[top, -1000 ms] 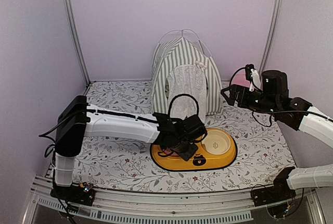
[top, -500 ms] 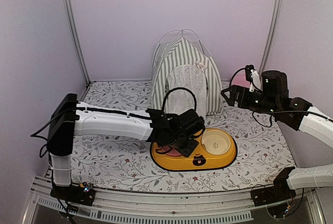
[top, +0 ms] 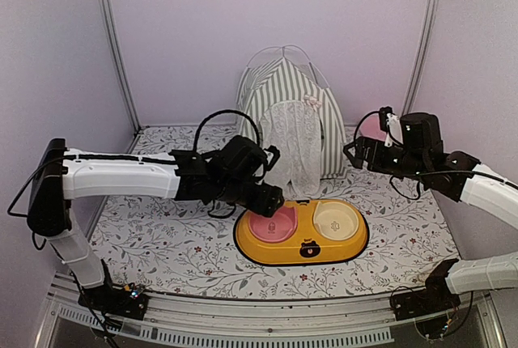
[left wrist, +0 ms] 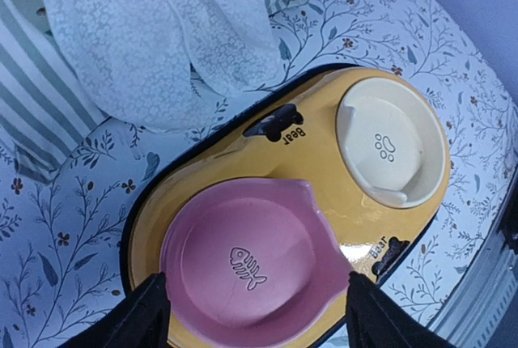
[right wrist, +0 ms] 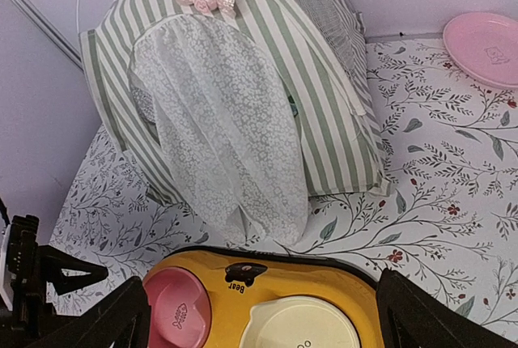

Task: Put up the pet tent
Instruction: Place the pet food bowl in the pet food container, then reset both arms

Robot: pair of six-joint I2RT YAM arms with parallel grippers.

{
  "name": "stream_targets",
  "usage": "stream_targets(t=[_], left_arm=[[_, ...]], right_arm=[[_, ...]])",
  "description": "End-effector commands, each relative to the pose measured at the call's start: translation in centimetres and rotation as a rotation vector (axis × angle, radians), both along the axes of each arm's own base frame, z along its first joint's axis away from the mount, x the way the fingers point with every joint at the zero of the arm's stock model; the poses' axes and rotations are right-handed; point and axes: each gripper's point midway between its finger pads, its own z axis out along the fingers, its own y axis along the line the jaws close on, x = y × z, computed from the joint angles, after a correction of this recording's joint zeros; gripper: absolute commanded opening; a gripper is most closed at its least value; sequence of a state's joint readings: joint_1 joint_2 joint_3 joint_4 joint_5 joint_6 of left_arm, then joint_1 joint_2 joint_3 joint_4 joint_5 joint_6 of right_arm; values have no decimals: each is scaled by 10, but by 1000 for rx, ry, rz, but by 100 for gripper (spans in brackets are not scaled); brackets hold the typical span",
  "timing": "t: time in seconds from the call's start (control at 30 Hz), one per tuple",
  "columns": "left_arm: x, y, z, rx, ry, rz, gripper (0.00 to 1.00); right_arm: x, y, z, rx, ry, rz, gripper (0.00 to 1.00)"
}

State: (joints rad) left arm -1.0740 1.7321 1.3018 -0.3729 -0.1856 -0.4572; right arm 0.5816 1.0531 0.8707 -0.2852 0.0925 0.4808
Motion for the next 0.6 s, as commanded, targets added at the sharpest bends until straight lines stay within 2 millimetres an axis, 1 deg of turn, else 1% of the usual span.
stream_targets(t=[0.0,0.13,0.17,0.2,0.27,0.33,0.4,0.47,0.53,0.57], left_arm=[[18,17,20,-143,-6,51,81],[36,45,28,-214,-10,97,91],[41,54,28,-225,-6,111,93],[46,62,26,-235,-1,131,98],[56,81,29,-277,2,161,99],[67,101,33,-321,-3,198,99],[78,124,35,-348,-15,250,99],[89,149,34,-365,-15,309,99],[95,174,33,-397,-23,345,99],[101,189,37,-423,-42,371,99]], right_arm=[[7,-17,-17,-30,28,-78,99],[17,-31,-18,-43,14,-118,99],[21,-33,-20,-55,8,-122,99],[24,-37,-21,-82,-7,-123,99],[31,-45,-27,-120,-31,-141,99],[40,-54,-27,-135,-65,-158,99],[49,-64,-23,-134,-102,-179,99],[60,-79,-19,-148,-133,-214,99],[69,-98,-18,-170,-155,-263,99],[74,-114,-19,-189,-168,-301,99]])
